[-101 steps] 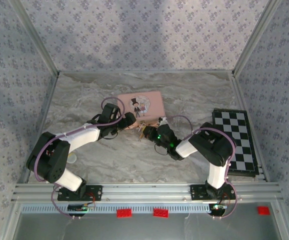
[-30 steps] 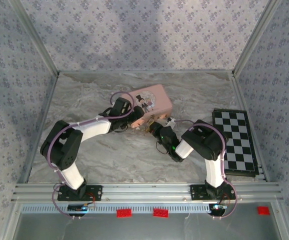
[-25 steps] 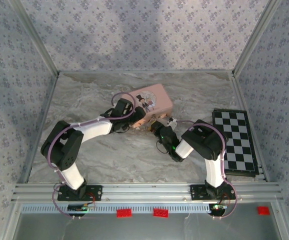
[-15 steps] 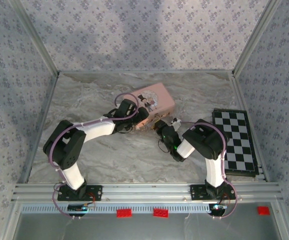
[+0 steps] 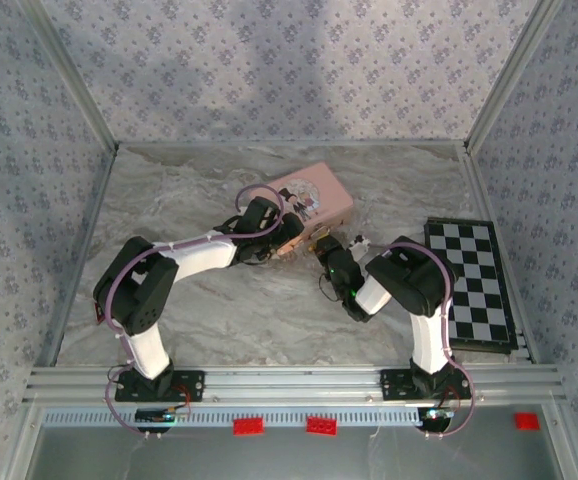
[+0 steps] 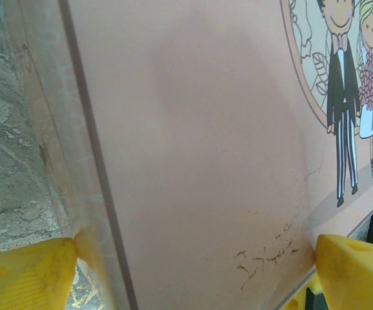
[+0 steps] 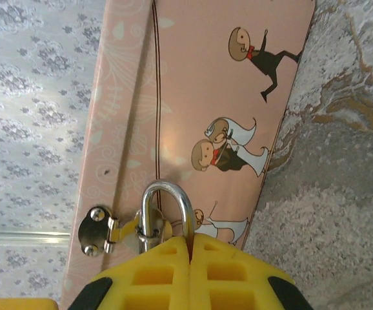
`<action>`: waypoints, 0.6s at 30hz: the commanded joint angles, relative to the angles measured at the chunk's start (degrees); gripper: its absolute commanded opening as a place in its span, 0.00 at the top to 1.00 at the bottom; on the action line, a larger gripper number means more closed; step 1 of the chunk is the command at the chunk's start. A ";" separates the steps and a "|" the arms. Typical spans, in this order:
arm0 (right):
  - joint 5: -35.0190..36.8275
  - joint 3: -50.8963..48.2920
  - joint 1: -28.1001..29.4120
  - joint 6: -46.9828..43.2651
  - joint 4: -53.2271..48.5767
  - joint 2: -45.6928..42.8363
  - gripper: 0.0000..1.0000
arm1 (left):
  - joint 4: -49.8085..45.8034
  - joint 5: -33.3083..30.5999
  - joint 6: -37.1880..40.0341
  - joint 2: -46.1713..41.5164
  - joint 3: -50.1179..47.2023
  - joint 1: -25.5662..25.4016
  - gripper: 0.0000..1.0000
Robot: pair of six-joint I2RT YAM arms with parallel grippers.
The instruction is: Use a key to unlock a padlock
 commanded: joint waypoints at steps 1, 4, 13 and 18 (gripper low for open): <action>3.70 0.07 -0.78 2.60 4.51 0.96 1.00 | -2.03 -0.90 -0.79 2.03 0.17 -0.55 0.07; 4.01 0.16 -1.28 -0.03 4.27 -0.71 1.00 | -2.14 -1.06 -0.67 2.13 0.34 -0.53 0.07; 3.89 -2.43 -3.34 -0.20 0.54 -4.17 1.00 | -2.42 -1.52 -0.11 1.91 0.04 0.50 0.06; 1.10 -4.76 -5.78 -4.12 -4.40 -9.49 1.00 | -2.91 -1.43 1.45 1.28 0.16 1.18 0.06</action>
